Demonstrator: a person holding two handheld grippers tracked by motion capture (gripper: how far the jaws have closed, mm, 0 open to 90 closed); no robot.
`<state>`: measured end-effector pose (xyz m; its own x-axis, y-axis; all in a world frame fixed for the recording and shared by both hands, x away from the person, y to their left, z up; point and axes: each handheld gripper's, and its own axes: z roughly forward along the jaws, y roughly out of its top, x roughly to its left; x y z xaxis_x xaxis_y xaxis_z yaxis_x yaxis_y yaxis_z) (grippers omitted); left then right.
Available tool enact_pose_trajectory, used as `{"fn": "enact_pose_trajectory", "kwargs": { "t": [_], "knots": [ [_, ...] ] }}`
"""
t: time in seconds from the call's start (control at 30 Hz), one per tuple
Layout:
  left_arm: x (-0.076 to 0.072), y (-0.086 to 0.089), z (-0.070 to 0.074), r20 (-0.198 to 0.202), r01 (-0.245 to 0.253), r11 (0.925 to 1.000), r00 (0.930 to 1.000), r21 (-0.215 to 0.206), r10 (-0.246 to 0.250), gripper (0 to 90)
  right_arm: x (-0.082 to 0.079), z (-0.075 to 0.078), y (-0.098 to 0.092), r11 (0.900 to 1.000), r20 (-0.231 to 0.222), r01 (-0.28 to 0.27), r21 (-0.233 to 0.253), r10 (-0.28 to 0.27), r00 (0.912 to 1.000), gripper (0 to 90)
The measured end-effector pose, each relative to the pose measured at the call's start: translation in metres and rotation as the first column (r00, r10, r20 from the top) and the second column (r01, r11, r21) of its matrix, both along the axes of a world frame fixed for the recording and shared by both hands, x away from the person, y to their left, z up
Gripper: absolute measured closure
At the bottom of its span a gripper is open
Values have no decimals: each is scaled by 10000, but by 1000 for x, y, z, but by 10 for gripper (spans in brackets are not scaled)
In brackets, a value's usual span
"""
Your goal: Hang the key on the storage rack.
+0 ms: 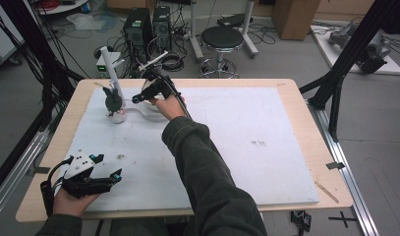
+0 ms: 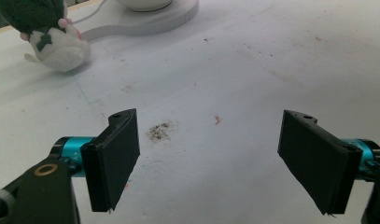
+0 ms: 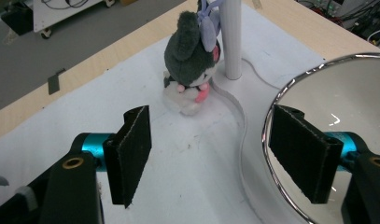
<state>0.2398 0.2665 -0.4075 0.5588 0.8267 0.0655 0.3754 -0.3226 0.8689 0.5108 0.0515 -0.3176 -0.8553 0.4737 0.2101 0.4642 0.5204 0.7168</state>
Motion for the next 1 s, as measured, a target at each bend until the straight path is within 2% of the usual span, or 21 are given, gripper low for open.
{"fn": "enact_pose_trajectory", "kwargs": {
  "t": [0.23,0.43,0.53,0.7,0.87,1.0],
  "knots": [
    [0,-2,0,-17,66,10000,10000,59,-65,210,-5,2,-13,10000,30,-99,3,99,9999,270],
    [0,-2,0,-2,23,10000,10000,13,-23,210,-13,9,-21,9991,255,-396,150,392,9989,252],
    [0,-3,0,-4,84,9999,10000,70,-84,210,-18,10,-27,9989,390,-341,312,329,9987,252],
    [0,-4,0,-14,100,9999,9999,125,-100,210,-20,9,-38,9991,259,-306,286,299,9992,239],
    [0,-5,-1,-6,60,10000,10000,77,-60,210,-24,15,-46,9982,400,-332,499,312,9987,230],
    [0,-5,0,-14,138,9998,9999,165,-138,210,-28,18,-51,9981,425,-405,472,385,9984,224]
  ]
}}
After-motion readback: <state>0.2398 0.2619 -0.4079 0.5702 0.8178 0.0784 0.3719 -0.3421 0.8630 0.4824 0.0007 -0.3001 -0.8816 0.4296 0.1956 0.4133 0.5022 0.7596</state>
